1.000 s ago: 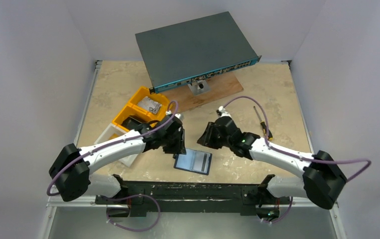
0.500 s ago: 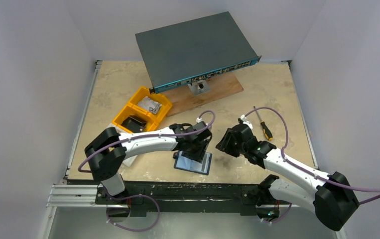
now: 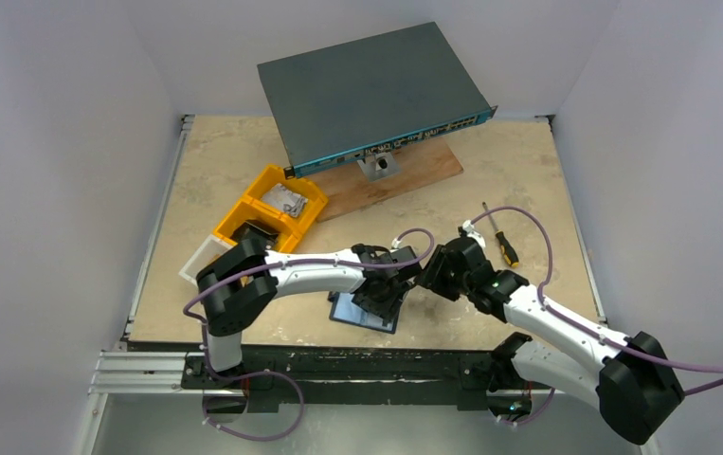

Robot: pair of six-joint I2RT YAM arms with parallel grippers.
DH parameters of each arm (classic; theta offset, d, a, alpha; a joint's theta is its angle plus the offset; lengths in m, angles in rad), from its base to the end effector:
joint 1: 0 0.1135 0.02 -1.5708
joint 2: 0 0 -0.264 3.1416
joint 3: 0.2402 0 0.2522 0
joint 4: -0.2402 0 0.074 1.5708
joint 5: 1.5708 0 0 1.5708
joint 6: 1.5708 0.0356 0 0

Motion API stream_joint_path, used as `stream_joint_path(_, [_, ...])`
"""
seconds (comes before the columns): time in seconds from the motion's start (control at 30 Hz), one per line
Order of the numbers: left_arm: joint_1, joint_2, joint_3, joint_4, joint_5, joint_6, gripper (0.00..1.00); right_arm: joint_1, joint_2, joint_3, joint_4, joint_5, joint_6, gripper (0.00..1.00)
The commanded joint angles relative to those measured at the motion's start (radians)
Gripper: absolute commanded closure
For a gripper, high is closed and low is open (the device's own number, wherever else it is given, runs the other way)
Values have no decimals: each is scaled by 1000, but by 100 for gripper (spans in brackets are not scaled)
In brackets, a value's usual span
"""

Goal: Take the credit cards out of the card holder
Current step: Remove the credit card from the card holder.

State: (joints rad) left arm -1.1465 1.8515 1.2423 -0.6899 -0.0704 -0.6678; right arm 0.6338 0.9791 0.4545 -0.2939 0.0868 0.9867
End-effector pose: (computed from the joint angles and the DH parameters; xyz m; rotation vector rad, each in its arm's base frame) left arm 0.1496 -0.3250 0.1707 0.6760 2.8291 -0.2501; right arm 0.1546 0.1098 0.1819 0.4789 2.4425 0.6376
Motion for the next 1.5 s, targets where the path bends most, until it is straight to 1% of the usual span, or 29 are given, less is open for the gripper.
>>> stream_joint_path(0.0, [-5, 19, 29, -11, -20, 19, 45, -5, -8, -12, 14, -1, 0, 55])
stream_joint_path(0.2, [-5, 41, 26, 8, 8, -1, 45, -6, 28, -10, 35, -21, -9, 55])
stream_joint_path(0.3, [13, 60, 21, 37, 49, -23, 48, -6, 28, -10, 42, -25, -13, 54])
stream_joint_path(0.4, [49, 77, 3, 84, 107, -47, 54, -6, 27, -10, 45, -30, -18, 55])
stream_joint_path(0.57, [91, 74, -1, 126, 166, -67, 65, -6, 37, -6, 56, -59, -33, 54])
stream_joint_path(0.67, [107, 67, -12, 155, 203, -82, 74, -6, 51, -3, 70, -83, -48, 55])
stream_joint_path(0.8, [124, 52, -47, 203, 248, -105, 82, -5, 89, 10, 103, -126, -94, 55])
stream_joint_path(0.93, [139, 27, -90, 248, 281, -126, 87, -4, 129, 4, 166, -192, -106, 56])
stream_joint_path(1.23, [183, 16, -167, 347, 360, -178, 100, 1, 148, 0, 185, -212, -107, 60])
stream_joint_path(1.4, [199, 28, -202, 377, 368, -207, 100, 1, 139, -19, 176, -219, -102, 60])
stream_joint_path(1.47, [203, 33, -209, 382, 368, -216, 100, 1, 138, -27, 176, -223, -99, 57])
